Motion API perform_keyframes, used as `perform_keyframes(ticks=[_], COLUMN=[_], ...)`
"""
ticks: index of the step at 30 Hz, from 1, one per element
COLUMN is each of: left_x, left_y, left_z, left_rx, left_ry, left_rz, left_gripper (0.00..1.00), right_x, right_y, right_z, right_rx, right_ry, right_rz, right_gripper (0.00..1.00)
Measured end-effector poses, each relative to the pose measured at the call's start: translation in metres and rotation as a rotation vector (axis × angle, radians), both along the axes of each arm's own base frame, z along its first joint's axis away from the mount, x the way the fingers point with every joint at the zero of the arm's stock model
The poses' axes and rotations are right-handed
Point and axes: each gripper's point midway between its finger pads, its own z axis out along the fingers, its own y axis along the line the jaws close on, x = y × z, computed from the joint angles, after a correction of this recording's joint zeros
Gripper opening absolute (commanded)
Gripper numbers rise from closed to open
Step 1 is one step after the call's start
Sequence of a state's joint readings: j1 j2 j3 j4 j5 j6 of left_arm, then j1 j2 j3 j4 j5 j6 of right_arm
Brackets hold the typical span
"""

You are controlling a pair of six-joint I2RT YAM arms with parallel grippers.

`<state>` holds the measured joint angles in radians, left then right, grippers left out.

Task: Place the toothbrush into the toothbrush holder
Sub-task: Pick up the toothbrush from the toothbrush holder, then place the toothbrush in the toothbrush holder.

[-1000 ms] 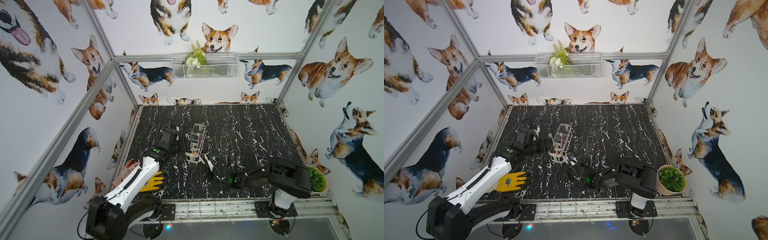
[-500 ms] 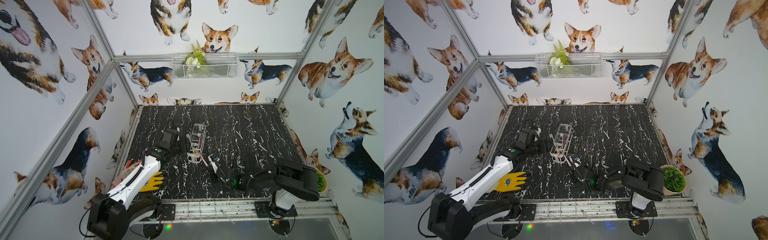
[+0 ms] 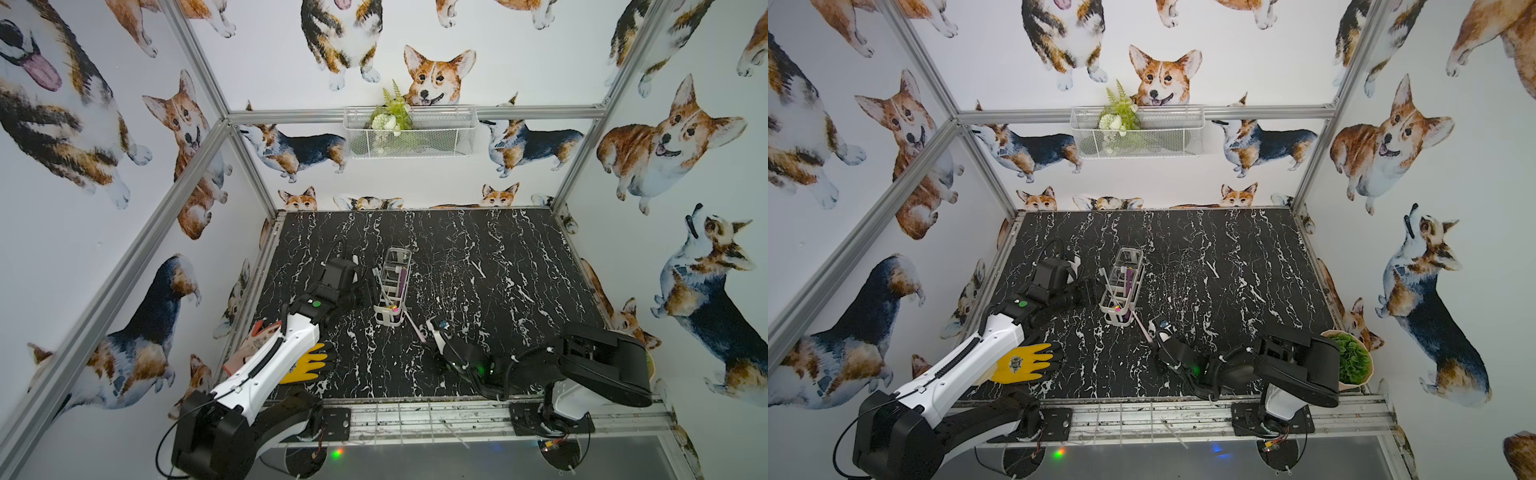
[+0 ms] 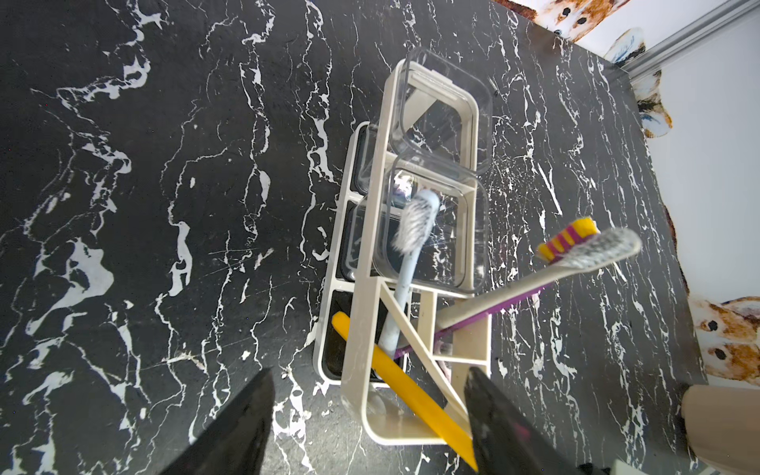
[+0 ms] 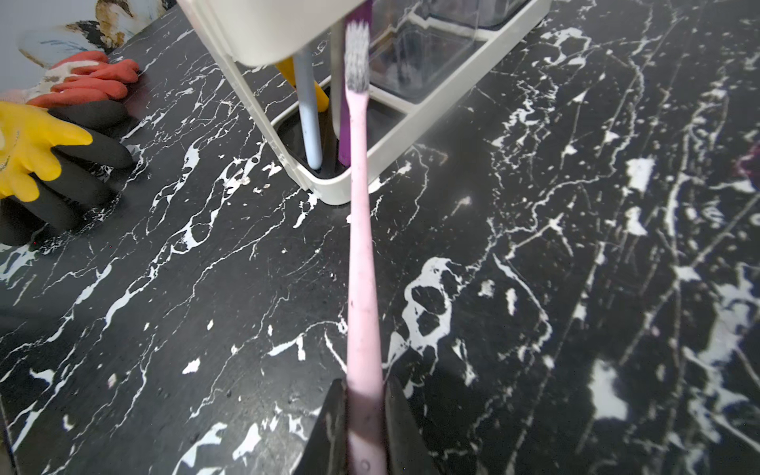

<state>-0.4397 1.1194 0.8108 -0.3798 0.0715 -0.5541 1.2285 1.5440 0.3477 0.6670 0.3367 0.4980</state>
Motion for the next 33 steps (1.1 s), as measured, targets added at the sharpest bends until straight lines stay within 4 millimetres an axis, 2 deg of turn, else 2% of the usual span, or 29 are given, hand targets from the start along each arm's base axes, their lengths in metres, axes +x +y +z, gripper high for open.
perform_keyframes(ticks=[8, 10, 14, 18, 22, 24, 27, 33], left_x=[-0.002, -0.003, -0.005, -0.011, -0.018, -0.022, -0.029, -0.028], left_y=[0.001, 0.001, -0.003, -0.023, -0.062, -0.081, -0.106, -0.122], left_z=[0.016, 0.024, 0.04, 0.061, 0.101, 0.109, 0.112, 0.102], left_rx=[-0.025, -0.038, -0.079, -0.155, -0.238, -0.255, -0.269, -0.287], left_ry=[-0.04, -0.056, -0.095, -0.122, -0.2, -0.208, -0.201, -0.18], left_rz=[0.005, 0.009, 0.003, -0.046, -0.153, -0.2, -0.263, -0.282], left_gripper=[0.74, 0.74, 0.74, 0.75, 0.85, 0.87, 0.88, 0.86], right_x=[-0.009, -0.01, -0.008, -0.007, -0.006, -0.006, -0.008, -0.01], right_y=[-0.032, -0.039, -0.049, -0.049, -0.041, -0.032, -0.019, -0.001], right_z=[0.01, 0.02, 0.054, 0.106, 0.142, 0.151, 0.15, 0.148], right_rx=[0.03, 0.048, 0.115, 0.219, 0.268, 0.266, 0.245, 0.238], right_ry=[0.025, 0.018, -0.015, -0.078, -0.124, -0.13, -0.118, -0.112], right_rz=[-0.042, -0.055, -0.079, -0.071, -0.043, -0.022, 0.019, 0.073], right_gripper=[0.05, 0.06, 0.06, 0.07, 0.06, 0.06, 0.06, 0.06])
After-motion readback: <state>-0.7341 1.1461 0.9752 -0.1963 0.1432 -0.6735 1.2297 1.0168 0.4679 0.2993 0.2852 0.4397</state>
